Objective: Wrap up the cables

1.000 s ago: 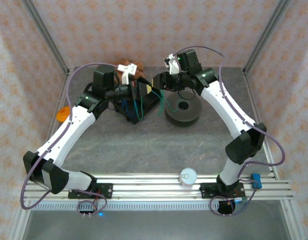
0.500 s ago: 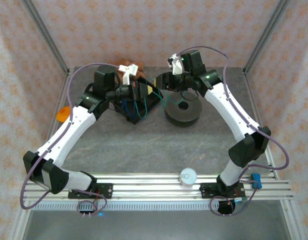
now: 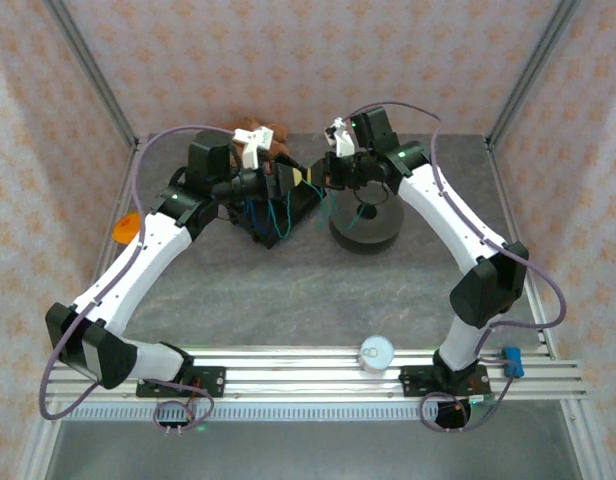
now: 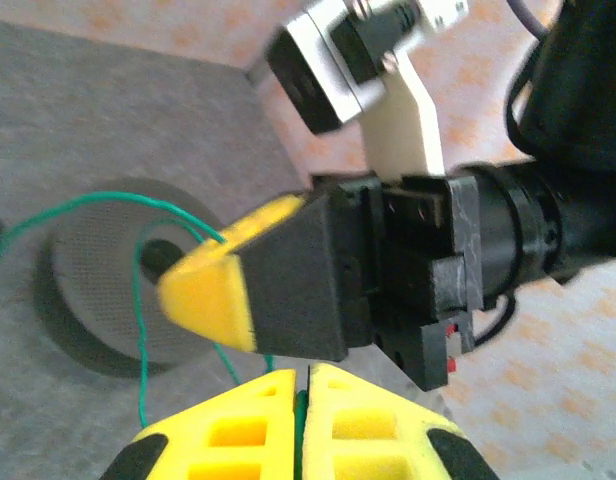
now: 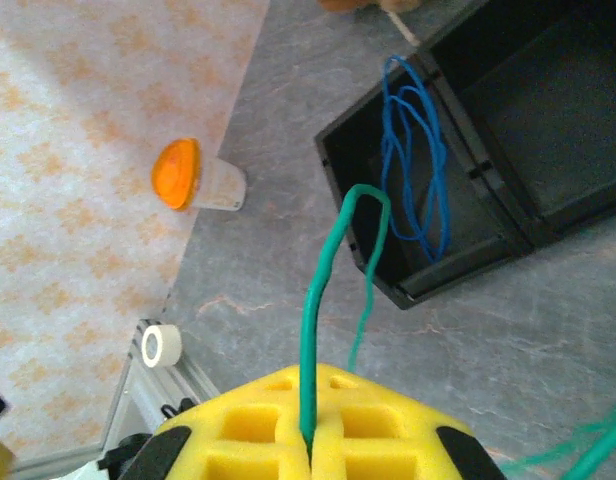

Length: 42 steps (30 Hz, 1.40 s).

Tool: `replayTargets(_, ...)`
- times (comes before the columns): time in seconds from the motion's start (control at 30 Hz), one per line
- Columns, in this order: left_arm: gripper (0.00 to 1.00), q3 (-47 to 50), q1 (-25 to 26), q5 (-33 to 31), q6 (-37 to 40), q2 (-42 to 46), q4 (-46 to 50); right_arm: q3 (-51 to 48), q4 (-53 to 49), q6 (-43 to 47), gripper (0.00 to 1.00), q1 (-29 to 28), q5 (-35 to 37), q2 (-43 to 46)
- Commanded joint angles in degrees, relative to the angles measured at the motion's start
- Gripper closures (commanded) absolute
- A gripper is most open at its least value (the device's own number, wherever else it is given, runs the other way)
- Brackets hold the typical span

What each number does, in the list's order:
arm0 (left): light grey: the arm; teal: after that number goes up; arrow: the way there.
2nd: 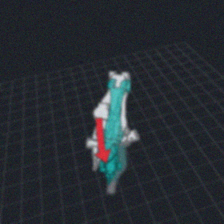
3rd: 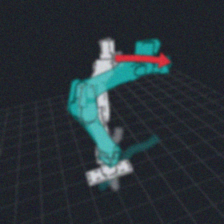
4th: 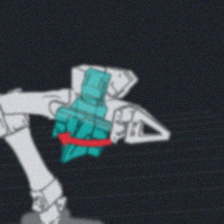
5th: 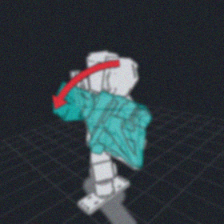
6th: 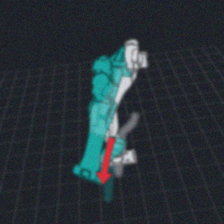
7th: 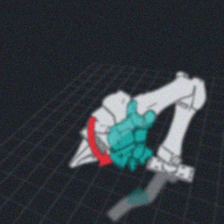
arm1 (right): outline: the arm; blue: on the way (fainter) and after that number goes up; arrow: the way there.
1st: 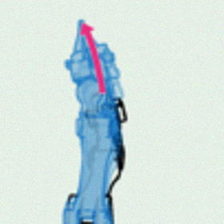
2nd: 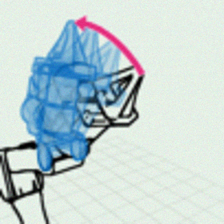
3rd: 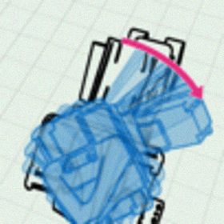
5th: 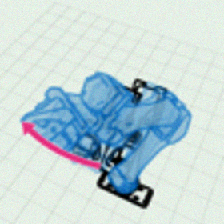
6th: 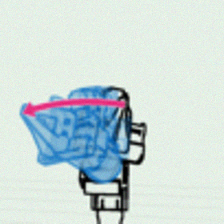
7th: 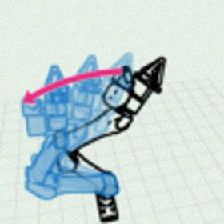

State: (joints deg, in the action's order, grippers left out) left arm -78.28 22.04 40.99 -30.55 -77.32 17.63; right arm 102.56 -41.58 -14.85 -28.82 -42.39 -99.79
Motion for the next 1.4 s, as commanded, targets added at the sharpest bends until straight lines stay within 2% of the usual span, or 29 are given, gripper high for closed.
replayTargets(0.0, 1.0, -2.09, 0.11, -17.37, 3.01, 4.25, 1.59, -3.82, -0.22, -1.05, 1.0, 0.85, 5.49, 3.24)
replayTargets(0.17, 1.0, 1.09, 0.05, -44.16, 1.03, 7.43, -0.63, -10.6, 4.99, -2.7, 1.0, 1.8, 6.68, 9.0)
replayTargets(0.3, 1.0, 0.55, 0.16, -65.52, 1.89, 5.29, 0.01, -15.83, 9.69, -3.91, 1.0, 1.75, 3.17, 11.88)
replayTargets(0.43, 1.0, -3.8, 0.28, -80.07, 7.69, -1.26, 0.46, -19.98, 12.15, -4.17, 1.0, 1.72, 1.17, 12.99)
replayTargets(0.53, 1.0, -8.69, 0.32, -86.62, 12.58, -7.18, 2.89, -22.06, 13.55, -4.69, 1.0, 1.65, -0.68, 13.07)
replayTargets(0.57, 1.0, -10.47, 0.32, -86.5, 13.11, -8.7, 4.33, -22.57, 14.25, -4.93, 1.0, 1.48, -1.34, 12.95)
replayTargets(0.63, 1.0, -12.15, 0.35, -80.54, 12.91, -9.55, 6.26, -22.49, 15.04, -5.05, 1.0, 0.96, -2.42, 12.05)
replayTargets(0.7, 1.0, -9.37, 0.28, -70.45, 11.83, -7.52, 2.95, -21.36, 13.83, -4.5, 0.73, 0.79, -2.06, 11.16)
replayTargets(0.73, 1.0, -7.33, 0.3, -66.05, 11.41, -5.92, 0.63, -20.53, 12.58, -3.96, 0.65, 0.86, -0.66, 11.1)
replayTargets(0.8, 1.0, -5.04, 0.32, -61.03, 10.75, -3.65, -1.07, -18.91, 9.26, -2.58, 0.57, 1.39, 3.06, 11.37)
replayTargets(0.97, 1.0, -4.12, -0.4, -53.3, 11.8, -1.22, 2.8, -18.53, 1.26, -1.05, 0.34, 5.95, 14.04, 14.7)
replayTargets(1.17, 1.0, -5.47, -0.86, -40.1, 10.4, -0.27, 5.95, -26.04, 1.98, -4.37, 0.29, 14.43, 20.99, 17.51)
replayTargets(1.27, 1.0, -6.18, -0.89, -35.56, 9.1, 0.24, 6.9, -30.7, 5.2, -6.91, 0.28, 18.84, 20.76, 17.9)
replayTargets(1.37, 1.0, -5.24, -0.79, -32.88, 7.33, 1.53, 5.91, -35.47, 10.17, -9.64, 0.28, 23.41, 16.9, 17.4)
